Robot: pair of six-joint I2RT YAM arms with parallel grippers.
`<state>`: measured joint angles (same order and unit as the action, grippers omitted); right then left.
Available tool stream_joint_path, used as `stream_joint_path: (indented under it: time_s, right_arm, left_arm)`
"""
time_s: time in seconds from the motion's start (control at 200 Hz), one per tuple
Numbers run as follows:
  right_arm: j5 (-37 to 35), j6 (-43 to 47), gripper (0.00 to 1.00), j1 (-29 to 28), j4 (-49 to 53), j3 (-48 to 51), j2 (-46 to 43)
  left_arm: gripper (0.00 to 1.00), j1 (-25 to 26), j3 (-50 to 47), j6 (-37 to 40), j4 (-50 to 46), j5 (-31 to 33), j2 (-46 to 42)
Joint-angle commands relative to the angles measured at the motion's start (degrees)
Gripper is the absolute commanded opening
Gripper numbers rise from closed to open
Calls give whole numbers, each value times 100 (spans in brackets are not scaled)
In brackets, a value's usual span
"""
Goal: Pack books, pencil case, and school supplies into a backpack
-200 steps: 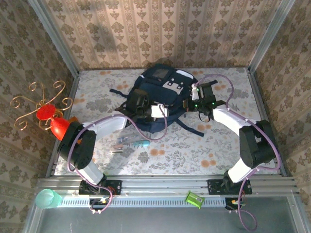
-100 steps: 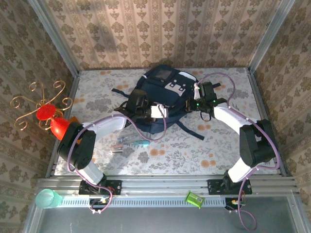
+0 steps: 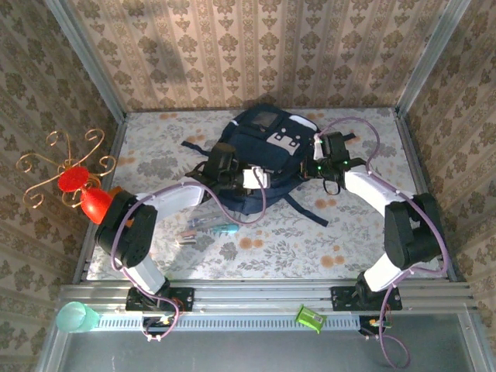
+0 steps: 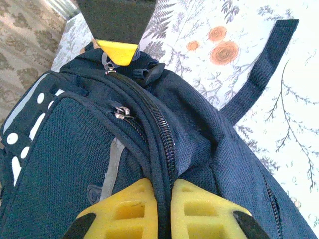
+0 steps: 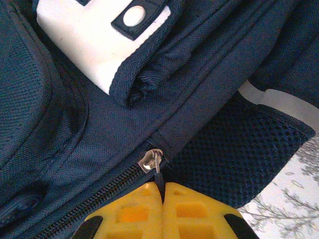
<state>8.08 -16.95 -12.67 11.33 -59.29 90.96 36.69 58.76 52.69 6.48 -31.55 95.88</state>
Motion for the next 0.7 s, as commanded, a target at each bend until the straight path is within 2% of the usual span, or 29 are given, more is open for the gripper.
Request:
stream_joint_path:
  time_s: [0.0,0.415,0.62,0.695]
  right_arm:
    - [-1246,-195,0,457,216,196,-300]
    - [-1318,-231,0,590,141,328,-119]
    - [-743,-283,0,572,-18,444,-238]
    - [-625,-298,7,563,-9,576,-378]
  left_arm:
    - [0,-29,210,-152,20,-430,144]
    - [0,-221,-145,-175,93,-712,1]
    - [0,-223,-192,-257,200,-724,52]
    - [6,-216,-175,-334,231,-731,70]
